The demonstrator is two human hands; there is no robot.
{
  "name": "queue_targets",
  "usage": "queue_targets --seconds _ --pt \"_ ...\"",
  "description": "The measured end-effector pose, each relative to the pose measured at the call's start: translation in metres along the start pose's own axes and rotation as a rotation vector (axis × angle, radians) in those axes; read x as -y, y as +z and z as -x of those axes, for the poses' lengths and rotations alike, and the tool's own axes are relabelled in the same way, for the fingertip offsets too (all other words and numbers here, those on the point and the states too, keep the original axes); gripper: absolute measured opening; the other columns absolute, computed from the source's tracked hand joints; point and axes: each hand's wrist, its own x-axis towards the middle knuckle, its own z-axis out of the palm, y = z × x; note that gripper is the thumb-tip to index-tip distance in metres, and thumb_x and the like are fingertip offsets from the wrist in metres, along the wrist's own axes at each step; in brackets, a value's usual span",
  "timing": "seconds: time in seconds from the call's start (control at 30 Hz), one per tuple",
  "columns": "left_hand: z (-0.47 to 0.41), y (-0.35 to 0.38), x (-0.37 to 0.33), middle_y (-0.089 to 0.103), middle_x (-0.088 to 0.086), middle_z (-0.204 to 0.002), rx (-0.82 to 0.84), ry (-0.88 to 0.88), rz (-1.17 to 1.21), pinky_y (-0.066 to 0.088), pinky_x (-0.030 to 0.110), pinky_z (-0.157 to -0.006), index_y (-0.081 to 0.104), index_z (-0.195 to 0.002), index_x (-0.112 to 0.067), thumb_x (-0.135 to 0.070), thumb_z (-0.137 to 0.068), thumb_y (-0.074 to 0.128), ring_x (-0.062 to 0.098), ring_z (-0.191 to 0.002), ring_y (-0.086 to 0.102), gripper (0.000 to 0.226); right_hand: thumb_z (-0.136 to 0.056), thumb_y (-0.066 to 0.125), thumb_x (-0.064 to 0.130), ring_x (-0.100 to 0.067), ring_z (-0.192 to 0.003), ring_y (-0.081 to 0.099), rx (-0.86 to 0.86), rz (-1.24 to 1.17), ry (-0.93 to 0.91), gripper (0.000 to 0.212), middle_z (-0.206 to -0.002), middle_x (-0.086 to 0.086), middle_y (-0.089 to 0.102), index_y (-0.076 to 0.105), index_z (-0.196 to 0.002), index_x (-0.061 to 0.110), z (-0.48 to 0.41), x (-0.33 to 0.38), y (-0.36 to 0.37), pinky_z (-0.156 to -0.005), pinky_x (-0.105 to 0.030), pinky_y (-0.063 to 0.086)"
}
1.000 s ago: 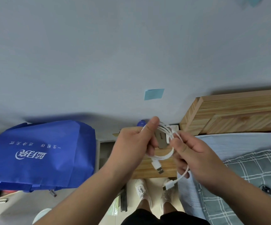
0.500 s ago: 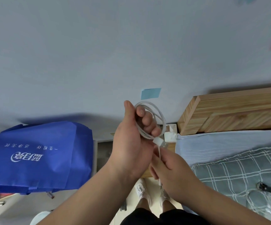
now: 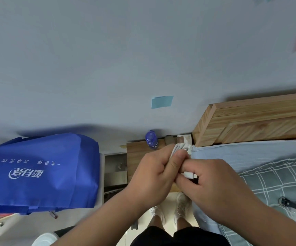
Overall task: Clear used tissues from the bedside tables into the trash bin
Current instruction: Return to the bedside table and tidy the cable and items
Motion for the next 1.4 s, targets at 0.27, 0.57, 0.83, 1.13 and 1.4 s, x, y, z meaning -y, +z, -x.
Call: queue_targets --seconds 0.27,0.57,0.83,1.13,1.4 --pt "-0.002 0.006 -0.008 0.039 -0.007 -0.05 -0.071 -0.313 0.484 0.03 0.017 -0.042 0.054 -0.086 0.011 -0.067 -0.101 0.041 0.007 -0.04 0.034 0.081 -0.067 0.077 0.063 -0.011 -0.066 0.049 -0.336 -0.084 -0.052 0.042 -0.074 0.016 0.047 0.053 -0.088 0.035 -0.01 -0.014 0.007 -0.056 -0.017 0.037" --pt "0.0 0.005 -0.012 0.04 0.006 -0.052 -0.083 -0.324 0.562 0.034 0.024 -0.042 0.068 -0.072 -0.021 -0.06 -0.098 0.051 0.013 -0.045 0.037 0.05 -0.059 0.085 0.059 -0.029 -0.071 0.072 -0.088 -0.602 0.172 0.043 -0.078 -0.001 0.076 0.07 -0.088 0.031 -0.023 -0.017 0.005 -0.057 -0.044 0.062" --pt "0.008 0.001 0.001 0.076 -0.001 -0.084 -0.022 -0.342 0.328 0.061 0.032 -0.079 0.076 -0.104 -0.029 -0.033 -0.104 0.064 0.012 -0.077 0.07 0.014 -0.074 0.086 0.041 -0.007 -0.053 0.054 -0.093 -0.422 0.193 0.029 -0.064 -0.001 0.067 0.063 -0.08 0.024 -0.029 -0.029 0.002 -0.049 -0.038 0.052" --pt "0.007 -0.008 0.01 0.075 0.02 -0.091 0.024 -0.434 0.418 0.06 0.044 -0.074 0.077 -0.097 -0.022 -0.03 -0.093 0.076 0.024 -0.073 0.069 0.009 -0.071 0.087 0.029 -0.017 -0.062 0.068 0.061 -0.513 0.214 0.028 -0.075 -0.009 0.074 0.066 -0.086 0.021 -0.025 -0.029 0.005 -0.056 -0.036 0.059" --pt "0.008 -0.01 0.022 0.071 -0.001 -0.074 -0.045 -0.395 0.439 0.055 0.021 -0.06 0.08 -0.098 -0.024 -0.023 -0.092 0.073 0.011 -0.061 0.067 0.009 -0.083 0.077 0.021 -0.021 -0.052 0.059 -0.109 -0.744 0.108 0.009 -0.059 -0.007 0.065 0.07 -0.086 0.025 -0.022 -0.024 0.004 -0.049 -0.03 0.054"
